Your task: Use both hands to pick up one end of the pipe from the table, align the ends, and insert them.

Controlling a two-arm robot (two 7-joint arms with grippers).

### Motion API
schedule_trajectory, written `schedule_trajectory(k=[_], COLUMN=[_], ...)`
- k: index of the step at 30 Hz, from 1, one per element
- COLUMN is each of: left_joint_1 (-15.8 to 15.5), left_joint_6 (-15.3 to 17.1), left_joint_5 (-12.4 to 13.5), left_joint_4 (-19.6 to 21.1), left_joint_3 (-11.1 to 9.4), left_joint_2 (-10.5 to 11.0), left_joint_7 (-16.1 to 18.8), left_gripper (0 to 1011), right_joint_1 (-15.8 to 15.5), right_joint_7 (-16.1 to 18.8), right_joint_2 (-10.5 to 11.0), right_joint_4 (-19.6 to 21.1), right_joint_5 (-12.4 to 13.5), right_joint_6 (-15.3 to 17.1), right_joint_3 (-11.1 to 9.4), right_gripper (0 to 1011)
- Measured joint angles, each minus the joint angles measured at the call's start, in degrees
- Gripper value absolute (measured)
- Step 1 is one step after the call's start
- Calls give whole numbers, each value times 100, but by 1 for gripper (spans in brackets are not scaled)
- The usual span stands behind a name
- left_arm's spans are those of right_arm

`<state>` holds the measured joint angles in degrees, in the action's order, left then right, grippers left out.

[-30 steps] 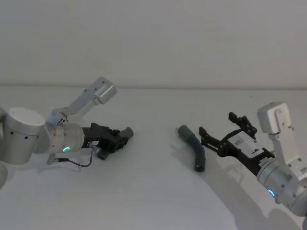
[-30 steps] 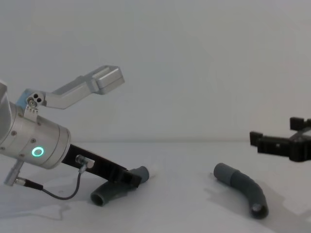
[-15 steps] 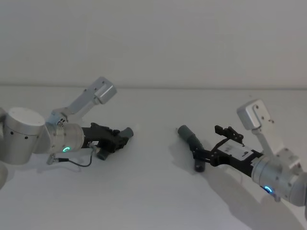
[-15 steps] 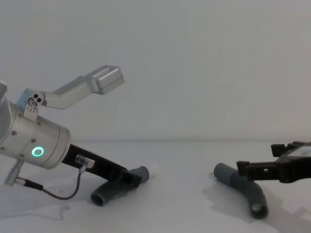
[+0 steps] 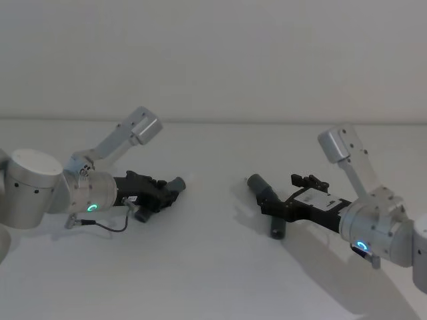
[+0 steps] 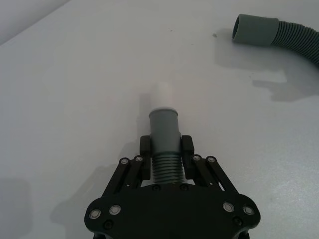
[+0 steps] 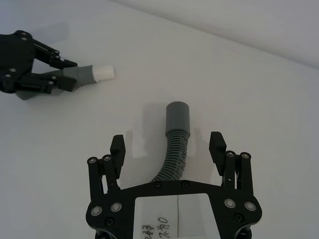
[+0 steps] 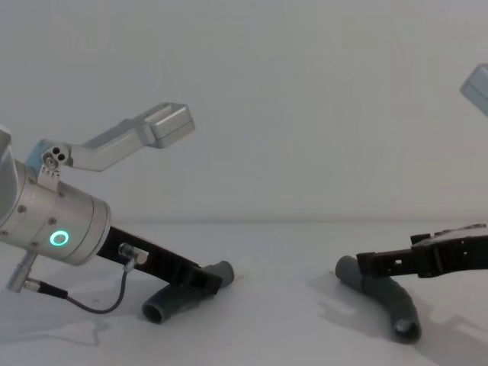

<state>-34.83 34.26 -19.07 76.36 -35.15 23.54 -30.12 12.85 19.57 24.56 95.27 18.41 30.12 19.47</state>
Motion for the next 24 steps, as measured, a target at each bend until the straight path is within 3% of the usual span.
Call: schedule_trajectory(k=[9,24], left_joint_1=[0,0], left_joint_6=[0,-1], left_joint_5=[0,0], left_joint_4=[0,0], left_joint_3=[0,0], left_joint_2=[0,0], left_joint_7=[0,0], left_gripper=[351,351], right_joint_1=[209,310], right_joint_7=[-151,-272], right_joint_2=[-199,-349], right_joint_4=[-248,-462], right_joint_5=[35,-45], right_joint_6=[301,499], right_joint_3=[71,140], right_gripper=[1001,1001])
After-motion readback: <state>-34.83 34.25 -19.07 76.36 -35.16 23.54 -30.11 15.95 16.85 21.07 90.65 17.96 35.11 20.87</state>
